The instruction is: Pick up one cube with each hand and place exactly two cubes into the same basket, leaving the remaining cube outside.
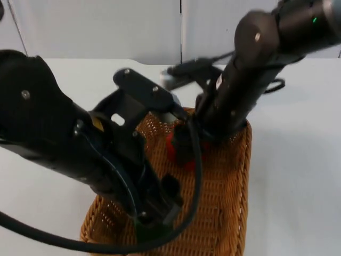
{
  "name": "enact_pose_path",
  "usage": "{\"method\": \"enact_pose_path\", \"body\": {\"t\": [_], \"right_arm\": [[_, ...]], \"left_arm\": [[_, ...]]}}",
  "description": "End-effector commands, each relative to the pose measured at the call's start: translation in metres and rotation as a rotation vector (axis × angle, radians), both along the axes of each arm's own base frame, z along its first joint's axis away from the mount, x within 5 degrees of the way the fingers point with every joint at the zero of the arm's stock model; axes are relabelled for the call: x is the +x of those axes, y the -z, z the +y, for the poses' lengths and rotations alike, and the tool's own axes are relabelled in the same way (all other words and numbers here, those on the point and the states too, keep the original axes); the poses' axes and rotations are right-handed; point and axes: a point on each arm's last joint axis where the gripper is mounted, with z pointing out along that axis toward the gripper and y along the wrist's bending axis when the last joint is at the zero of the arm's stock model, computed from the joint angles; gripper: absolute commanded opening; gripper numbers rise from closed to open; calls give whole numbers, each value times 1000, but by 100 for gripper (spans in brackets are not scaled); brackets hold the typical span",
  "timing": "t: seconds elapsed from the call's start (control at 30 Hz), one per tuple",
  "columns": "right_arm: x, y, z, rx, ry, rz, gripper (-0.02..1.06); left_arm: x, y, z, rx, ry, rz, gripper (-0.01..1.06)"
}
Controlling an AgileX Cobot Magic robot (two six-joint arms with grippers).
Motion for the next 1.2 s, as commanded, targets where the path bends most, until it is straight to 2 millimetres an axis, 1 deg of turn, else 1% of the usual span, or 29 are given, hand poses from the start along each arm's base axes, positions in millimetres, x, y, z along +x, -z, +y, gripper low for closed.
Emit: {"method": "enact_pose_path", "body": {"t": [0.0,0.03,0.07,0.1,0.17,0.2,0.3,0.33,0.37,0.4,0.47,0.5,0.6,0.63,0.67,0.7,0.8,0.83,0.97,1.0,1.03,1.17], "right_arm": [[-2,-36,1,52,-5,-65,74],[-2,-36,1,52,-5,-65,74],[-4,-50,0,72,-5,-91,74],[-7,-74,-2,105,-6,-134,74],[-12,-104,-6,143,-7,-187,74],[-12,-104,-6,143,-7,-187,74],[-24,-149,-15,200,-11,-268,74],[-24,-149,-15,200,-11,-268,74],[-31,-170,-20,228,-11,-305,74],[-35,-183,-24,246,-12,-328,74],[-44,-201,-30,267,-15,-354,74],[-44,-201,-30,267,-15,-354,74],[-56,-222,-39,288,-20,-380,74],[-59,-228,-41,290,-22,-382,74],[-59,-228,-41,290,-22,-382,74],[-63,-231,-44,292,-24,-382,74],[-74,-235,-52,295,-24,-383,74],[-74,-235,-52,295,-24,-383,74],[-91,-227,-66,295,-17,-383,74],[-97,-225,-70,297,-13,-388,74],[-97,-225,-70,297,-13,-388,74],[-119,-220,-87,307,-3,-397,74]], "left_arm": [[-2,-10,1,-23,1,-25,81],[-2,-10,1,-23,1,-25,81],[-3,-13,1,-31,1,-34,81],[-3,-17,1,-40,1,-45,81],[-4,-24,2,-58,1,-64,81],[-4,-24,2,-58,1,-64,81],[-8,-43,5,-99,5,-111,81],[-8,-43,5,-99,5,-111,81],[-9,-49,6,-113,7,-124,81],[-11,-56,7,-129,8,-142,81],[-15,-69,10,-160,11,-175,81],[-15,-69,10,-160,11,-175,81],[-23,-91,16,-212,15,-232,81],[-27,-99,19,-230,19,-246,81],[-27,-99,19,-230,19,-246,81],[-33,-110,23,-256,26,-271,81],[-44,-130,32,-306,34,-315,81],[-44,-130,32,-306,34,-315,81],[-61,-150,43,-358,52,-358,81],[-64,-153,46,-366,56,-361,81],[-64,-153,46,-366,56,-361,81],[-80,-166,56,-398,78,-382,81]]}}
